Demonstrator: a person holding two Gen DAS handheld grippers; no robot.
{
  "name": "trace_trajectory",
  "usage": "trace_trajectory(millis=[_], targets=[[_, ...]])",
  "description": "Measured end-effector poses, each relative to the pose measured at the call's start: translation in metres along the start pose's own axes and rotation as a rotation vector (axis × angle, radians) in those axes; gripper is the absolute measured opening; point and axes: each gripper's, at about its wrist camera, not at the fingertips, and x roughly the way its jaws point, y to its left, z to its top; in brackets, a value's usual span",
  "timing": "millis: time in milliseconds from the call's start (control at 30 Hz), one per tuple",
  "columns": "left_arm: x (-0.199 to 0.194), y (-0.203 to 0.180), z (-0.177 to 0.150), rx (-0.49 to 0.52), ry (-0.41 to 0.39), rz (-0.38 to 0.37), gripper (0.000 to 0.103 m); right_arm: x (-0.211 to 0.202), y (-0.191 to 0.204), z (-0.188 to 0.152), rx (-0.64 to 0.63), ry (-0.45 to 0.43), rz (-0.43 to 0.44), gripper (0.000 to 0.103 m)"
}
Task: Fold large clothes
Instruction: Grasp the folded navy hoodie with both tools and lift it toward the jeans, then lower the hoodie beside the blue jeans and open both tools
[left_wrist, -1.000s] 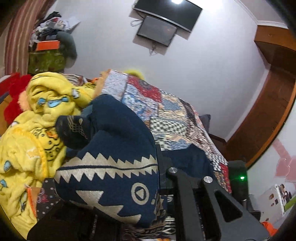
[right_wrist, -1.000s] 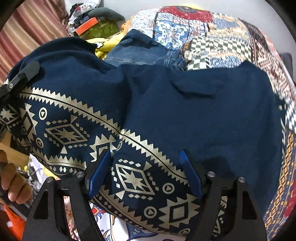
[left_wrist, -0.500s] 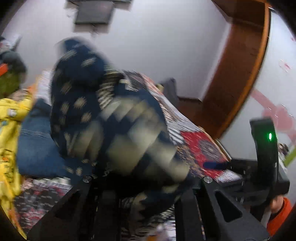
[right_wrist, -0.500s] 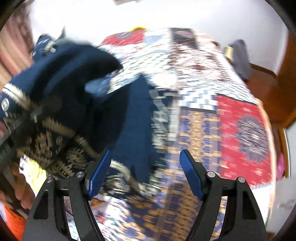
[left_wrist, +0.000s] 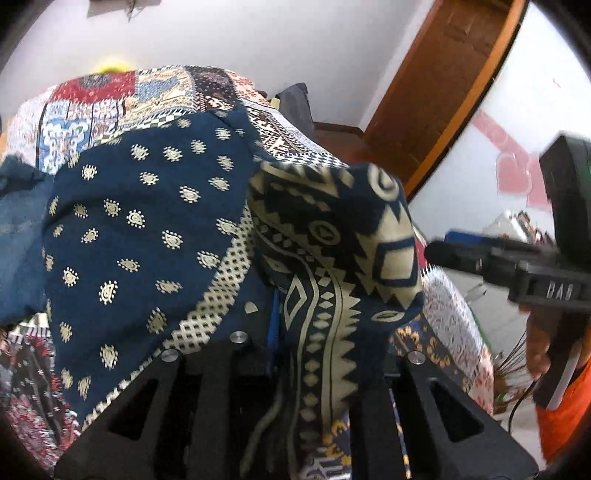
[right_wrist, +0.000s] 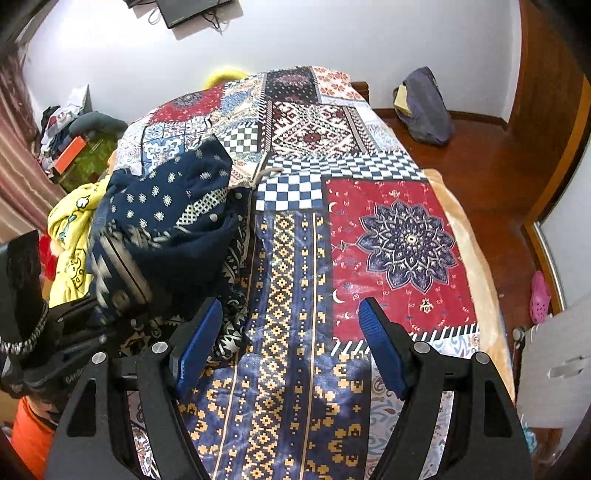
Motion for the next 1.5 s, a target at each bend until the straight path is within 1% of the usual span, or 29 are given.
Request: trace_trajectory(millis=[33, 67, 100, 133, 167, 233, 267, 333, 400, 467, 500, 567, 600, 667, 733, 833, 900, 967, 1000, 1033, 1100, 1200, 1233, 1367, 1433, 1500], targets=[[-0.002, -0.004, -0.001, 0.027, 0.010, 0.009, 0.030, -0.004, 0.003, 0.002, -0.004, -0.014, 0.005, 0.073], [-0.004, -0.005, 0.000, 0.049, 0.017, 0.015, 0.035, -0.006, 0.003, 0.002, -0.005, -0.023, 0.012, 0.073], [-0.009, -0.010, -0.001, 0.079, 0.019, 0.022, 0.044, -0.010, 0.004, 0.003, -0.002, -0.038, 0.025, 0.073], [-0.018, -0.016, -0.002, 0.112, 0.009, 0.035, 0.051, -0.014, 0.007, 0.005, -0.001, -0.055, 0.042, 0.073], [-0.026, -0.019, -0.003, 0.136, -0.003, 0.048, 0.054, -0.015, 0.010, 0.006, -0.006, -0.066, 0.054, 0.073], [-0.046, -0.025, -0.007, 0.184, -0.049, 0.090, 0.069, -0.020, 0.018, 0.009, -0.032, -0.091, 0.071, 0.073], [-0.056, -0.026, -0.009, 0.198, -0.075, 0.112, 0.073, -0.022, 0.023, 0.010, -0.046, -0.103, 0.075, 0.073], [-0.077, -0.021, -0.010, 0.201, -0.142, 0.170, 0.087, -0.028, 0.035, 0.014, -0.083, -0.130, 0.082, 0.073], [-0.095, -0.010, -0.009, 0.182, -0.199, 0.210, 0.090, -0.029, 0.047, 0.016, -0.114, -0.151, 0.096, 0.073], [-0.107, 0.003, -0.005, 0.163, -0.236, 0.255, 0.091, -0.029, 0.058, 0.018, -0.132, -0.163, 0.112, 0.073], [-0.111, 0.012, -0.002, 0.151, -0.248, 0.284, 0.092, -0.027, 0.064, 0.020, -0.124, -0.180, 0.129, 0.073], [-0.112, 0.031, 0.006, 0.116, -0.255, 0.341, 0.093, -0.018, 0.075, 0.023, -0.135, -0.173, 0.149, 0.073], [-0.111, 0.043, 0.011, 0.090, -0.252, 0.356, 0.093, -0.013, 0.080, 0.025, -0.142, -0.164, 0.156, 0.073], [-0.106, 0.064, 0.016, 0.036, -0.237, 0.355, 0.093, 0.000, 0.089, 0.027, -0.155, -0.142, 0.170, 0.073], [-0.096, 0.083, 0.021, -0.021, -0.203, 0.345, 0.093, 0.016, 0.095, 0.029, -0.160, -0.109, 0.180, 0.073], [-0.078, 0.099, 0.011, -0.090, -0.132, 0.279, 0.093, 0.037, 0.097, 0.028, -0.162, -0.062, 0.176, 0.073], [-0.061, 0.103, 0.000, -0.101, -0.065, 0.239, 0.093, 0.050, 0.093, 0.025, -0.158, -0.032, 0.170, 0.073], [-0.044, 0.101, -0.010, -0.087, -0.008, 0.228, 0.093, 0.063, 0.084, 0.022, -0.143, 0.003, 0.148, 0.073], [-0.037, 0.098, -0.018, -0.078, 0.003, 0.234, 0.093, 0.069, 0.078, 0.021, -0.131, 0.020, 0.142, 0.073], [-0.035, 0.096, -0.025, -0.071, -0.007, 0.242, 0.093, 0.075, 0.069, 0.018, -0.110, 0.045, 0.135, 0.073], [-0.036, 0.094, -0.035, -0.063, -0.022, 0.254, 0.093, 0.081, 0.056, 0.014, -0.077, 0.066, 0.123, 0.073], [-0.041, 0.097, -0.048, -0.086, -0.023, 0.234, 0.093, 0.082, 0.033, 0.002, -0.037, 0.085, 0.160, 0.073], [-0.044, 0.098, -0.052, -0.098, -0.021, 0.229, 0.093, 0.081, 0.025, -0.004, -0.026, 0.092, 0.154, 0.073], [-0.055, 0.096, -0.064, -0.097, -0.026, 0.238, 0.093, 0.074, 0.012, -0.018, -0.020, 0.102, 0.134, 0.073], [-0.063, 0.092, -0.068, -0.084, -0.033, 0.255, 0.093, 0.068, 0.009, -0.023, -0.022, 0.104, 0.100, 0.073], [-0.072, 0.086, -0.072, -0.063, -0.039, 0.265, 0.093, 0.062, 0.009, -0.023, -0.035, 0.092, 0.092, 0.073]])
